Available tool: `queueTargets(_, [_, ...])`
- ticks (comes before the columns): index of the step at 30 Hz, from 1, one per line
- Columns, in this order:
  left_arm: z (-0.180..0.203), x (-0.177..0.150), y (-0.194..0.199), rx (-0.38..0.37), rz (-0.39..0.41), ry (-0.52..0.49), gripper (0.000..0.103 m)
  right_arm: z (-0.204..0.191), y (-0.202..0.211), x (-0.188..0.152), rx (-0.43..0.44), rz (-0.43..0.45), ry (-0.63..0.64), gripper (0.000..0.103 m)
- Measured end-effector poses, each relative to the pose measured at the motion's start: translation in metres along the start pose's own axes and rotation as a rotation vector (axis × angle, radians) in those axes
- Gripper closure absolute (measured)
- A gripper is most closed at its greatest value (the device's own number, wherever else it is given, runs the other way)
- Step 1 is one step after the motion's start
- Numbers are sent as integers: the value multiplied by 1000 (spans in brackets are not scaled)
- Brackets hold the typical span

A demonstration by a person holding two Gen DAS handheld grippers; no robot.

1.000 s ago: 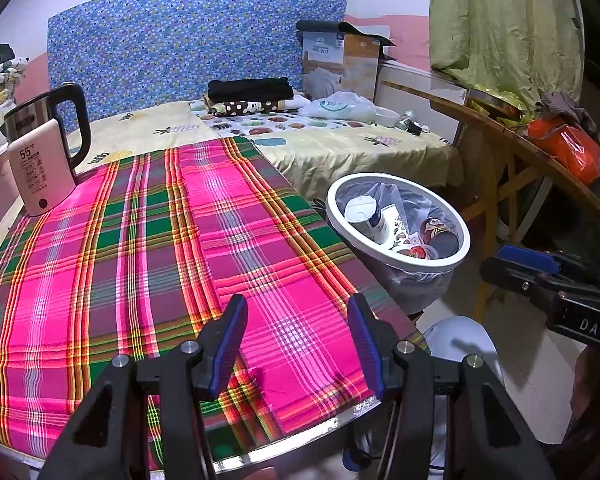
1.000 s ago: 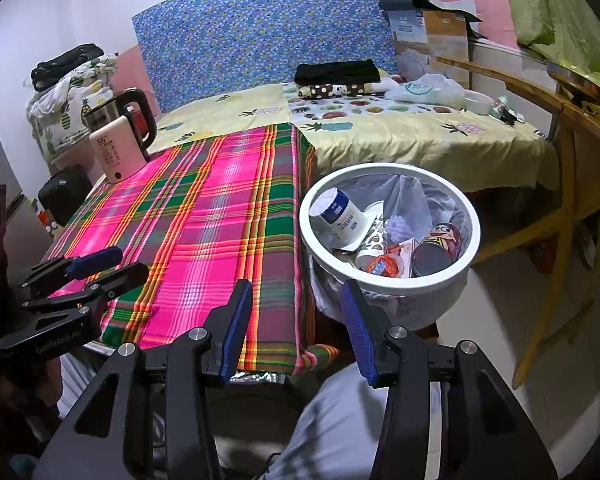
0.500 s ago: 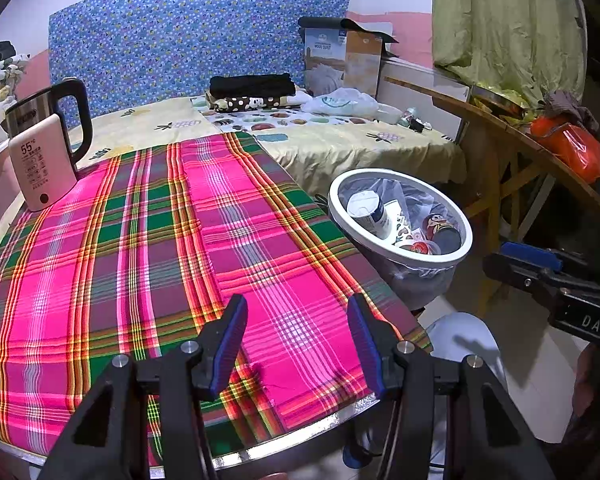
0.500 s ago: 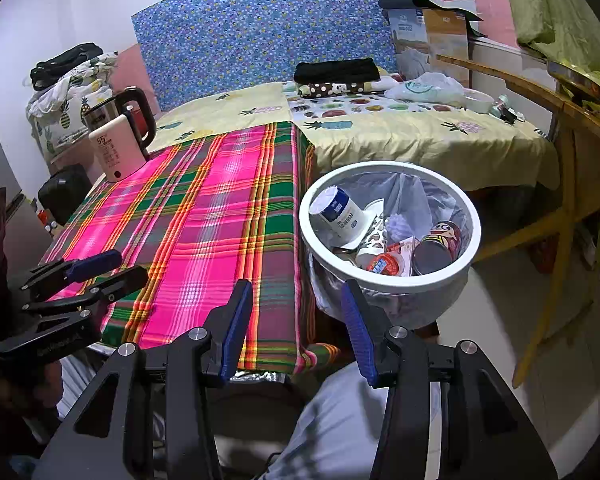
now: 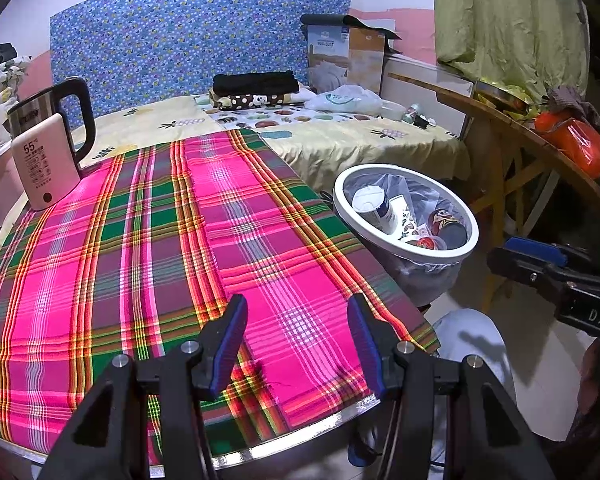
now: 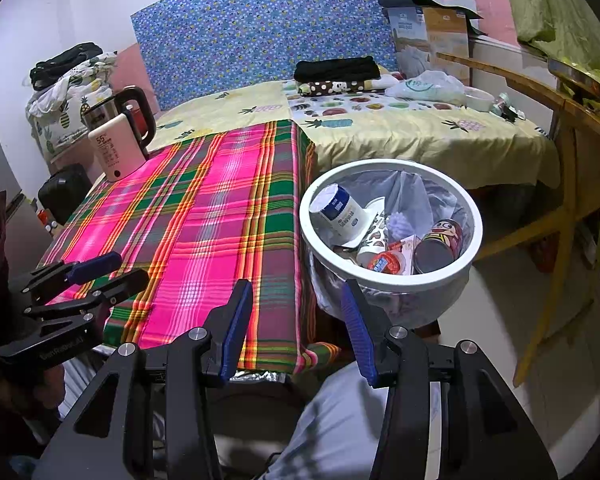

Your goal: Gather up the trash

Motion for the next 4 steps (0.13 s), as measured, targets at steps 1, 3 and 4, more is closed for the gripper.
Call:
queueTargets(1, [0,0,0,0,-1,1,49,0,0,0,0,0,0,56])
queueTargets(3, [0,0,-1,2,-3,2,49,0,0,0,0,1,1,56])
queueTargets(4, [0,0,-1,2,-5,2,49,0,0,0,0,0,0,56])
Point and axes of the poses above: each gripper's, at about its wrist camera, not at the fingertips, and y roughly against the way its jaws point, z to its right, x to its top, the point moved 3 cm from there along -y, roughly the way its jaws point, and after that the axes turned 14 degrees about y, right-handed, at the moved point
